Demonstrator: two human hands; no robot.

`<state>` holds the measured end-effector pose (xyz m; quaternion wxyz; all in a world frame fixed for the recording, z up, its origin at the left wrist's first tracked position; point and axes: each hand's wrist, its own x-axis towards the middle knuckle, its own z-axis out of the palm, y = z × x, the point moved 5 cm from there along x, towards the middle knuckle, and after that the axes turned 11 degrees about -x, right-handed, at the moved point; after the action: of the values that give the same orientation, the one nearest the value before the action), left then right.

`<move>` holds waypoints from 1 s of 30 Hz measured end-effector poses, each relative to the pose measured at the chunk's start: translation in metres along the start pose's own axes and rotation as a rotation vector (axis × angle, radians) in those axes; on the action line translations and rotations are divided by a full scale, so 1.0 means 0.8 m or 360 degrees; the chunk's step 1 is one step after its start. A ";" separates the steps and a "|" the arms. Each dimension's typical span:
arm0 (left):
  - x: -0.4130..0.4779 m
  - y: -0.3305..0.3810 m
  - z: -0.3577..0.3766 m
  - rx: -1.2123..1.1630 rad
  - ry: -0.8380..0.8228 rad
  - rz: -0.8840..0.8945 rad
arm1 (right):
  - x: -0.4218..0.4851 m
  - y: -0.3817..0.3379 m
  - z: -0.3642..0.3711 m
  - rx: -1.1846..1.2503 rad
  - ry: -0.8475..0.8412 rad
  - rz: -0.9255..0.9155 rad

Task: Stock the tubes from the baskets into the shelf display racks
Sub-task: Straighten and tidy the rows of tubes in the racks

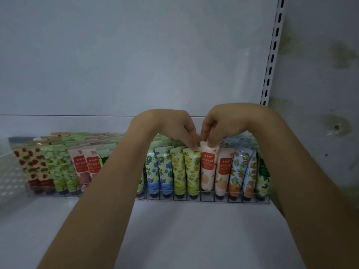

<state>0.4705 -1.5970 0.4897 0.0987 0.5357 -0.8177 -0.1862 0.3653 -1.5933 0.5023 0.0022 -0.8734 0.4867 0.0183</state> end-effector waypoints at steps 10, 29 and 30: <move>0.001 -0.001 0.003 -0.0019 -0.0006 -0.0019 | -0.005 0.003 -0.005 0.0125 0.0052 -0.0059; 0.005 0.019 0.007 -0.0117 0.0066 0.0183 | -0.016 0.032 0.006 0.0018 -0.0163 0.0215; 0.006 0.019 0.009 -0.0107 0.0057 0.0179 | -0.015 0.032 0.008 0.0008 -0.0185 0.0225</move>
<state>0.4531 -1.5947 0.4895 0.1414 0.4884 -0.8380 -0.1981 0.3370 -1.5963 0.4965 0.0315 -0.8343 0.5463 0.0679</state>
